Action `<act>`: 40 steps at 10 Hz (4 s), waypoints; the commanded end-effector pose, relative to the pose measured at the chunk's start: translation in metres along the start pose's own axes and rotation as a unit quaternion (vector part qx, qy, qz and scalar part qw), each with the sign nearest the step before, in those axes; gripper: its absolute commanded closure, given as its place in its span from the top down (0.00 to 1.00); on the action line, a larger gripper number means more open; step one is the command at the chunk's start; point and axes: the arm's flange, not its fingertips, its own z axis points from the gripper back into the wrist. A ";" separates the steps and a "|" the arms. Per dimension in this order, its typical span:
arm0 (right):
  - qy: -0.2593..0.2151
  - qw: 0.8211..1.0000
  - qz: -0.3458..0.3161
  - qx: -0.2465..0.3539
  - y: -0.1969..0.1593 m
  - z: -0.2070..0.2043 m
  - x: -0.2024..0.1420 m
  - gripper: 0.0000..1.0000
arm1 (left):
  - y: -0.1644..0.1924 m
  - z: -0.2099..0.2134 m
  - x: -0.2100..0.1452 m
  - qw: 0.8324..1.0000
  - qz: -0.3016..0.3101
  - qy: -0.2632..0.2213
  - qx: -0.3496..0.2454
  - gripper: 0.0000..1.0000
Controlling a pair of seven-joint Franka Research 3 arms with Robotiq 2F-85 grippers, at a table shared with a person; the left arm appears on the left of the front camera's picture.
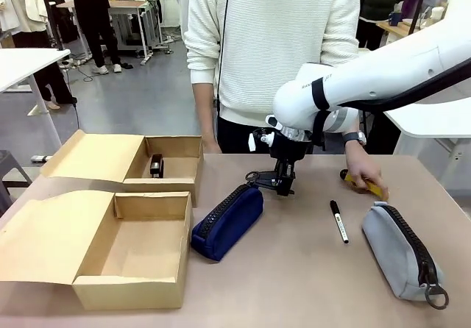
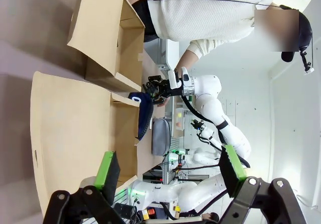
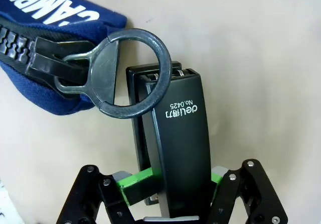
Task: Place items inside the box.
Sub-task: Pick up a Pencil pouch or Stapler and place it inside the Mailer Box closest to the robot.
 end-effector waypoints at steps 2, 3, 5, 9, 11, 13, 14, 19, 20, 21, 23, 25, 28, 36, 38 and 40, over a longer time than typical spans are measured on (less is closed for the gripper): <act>0.005 1.000 -0.017 -0.008 0.000 0.004 0.002 0.00 | -0.001 0.001 -0.001 1.000 -0.009 0.000 -0.007 1.00; 0.015 1.000 -0.016 -0.007 -0.001 0.003 0.002 0.00 | -0.001 0.001 -0.001 1.000 -0.009 0.000 -0.007 1.00; 0.017 1.000 -0.020 -0.009 0.000 0.004 0.002 0.00 | -0.001 0.001 -0.001 1.000 -0.009 0.000 -0.007 1.00; 0.015 1.000 -0.021 -0.010 0.000 0.003 0.002 0.00 | -0.001 0.001 -0.001 1.000 -0.009 0.000 -0.007 1.00; 0.015 1.000 -0.020 -0.012 -0.001 0.004 0.002 0.00 | -0.001 0.001 -0.001 1.000 -0.009 0.000 -0.007 1.00; 0.014 1.000 -0.021 -0.013 -0.001 0.004 0.001 0.00 | -0.001 0.001 -0.001 1.000 -0.009 0.000 -0.007 1.00; 0.014 1.000 -0.021 -0.013 -0.001 0.004 0.001 0.00 | -0.001 0.001 -0.001 1.000 -0.009 0.000 -0.007 1.00; 0.011 0.999 -0.023 -0.021 0.002 0.010 -0.001 0.00 | -0.001 0.001 -0.001 1.000 -0.009 0.000 -0.007 1.00; 0.010 0.999 -0.029 -0.025 0.004 0.015 -0.004 0.00 | -0.001 0.001 -0.001 1.000 -0.009 0.000 -0.007 1.00; 0.016 0.998 -0.042 -0.033 0.009 0.026 -0.011 0.00 | -0.001 0.001 -0.001 1.000 -0.009 0.000 -0.007 1.00; 0.006 0.994 -0.110 -0.025 0.025 0.063 -0.040 0.00 | -0.001 0.001 -0.001 1.000 -0.009 0.000 -0.007 1.00; 0.014 0.971 -0.237 -0.001 0.073 0.105 -0.069 0.00 | -0.001 0.001 -0.001 1.000 -0.009 0.000 -0.007 1.00; 0.032 0.924 -0.380 0.029 0.179 0.141 -0.057 0.00 | -0.001 0.001 -0.001 1.000 -0.009 0.000 -0.007 1.00; 0.131 0.915 -0.382 0.013 0.261 0.135 0.052 0.00 | -0.001 0.001 -0.001 1.000 -0.009 0.000 -0.007 1.00; 0.091 0.890 -0.443 0.056 0.292 0.131 0.134 0.00 | -0.001 0.001 -0.001 1.000 -0.009 0.000 -0.007 1.00; 0.037 0.835 -0.546 0.059 0.300 0.107 0.208 0.00 | -0.001 0.001 -0.001 1.000 -0.009 0.000 -0.007 1.00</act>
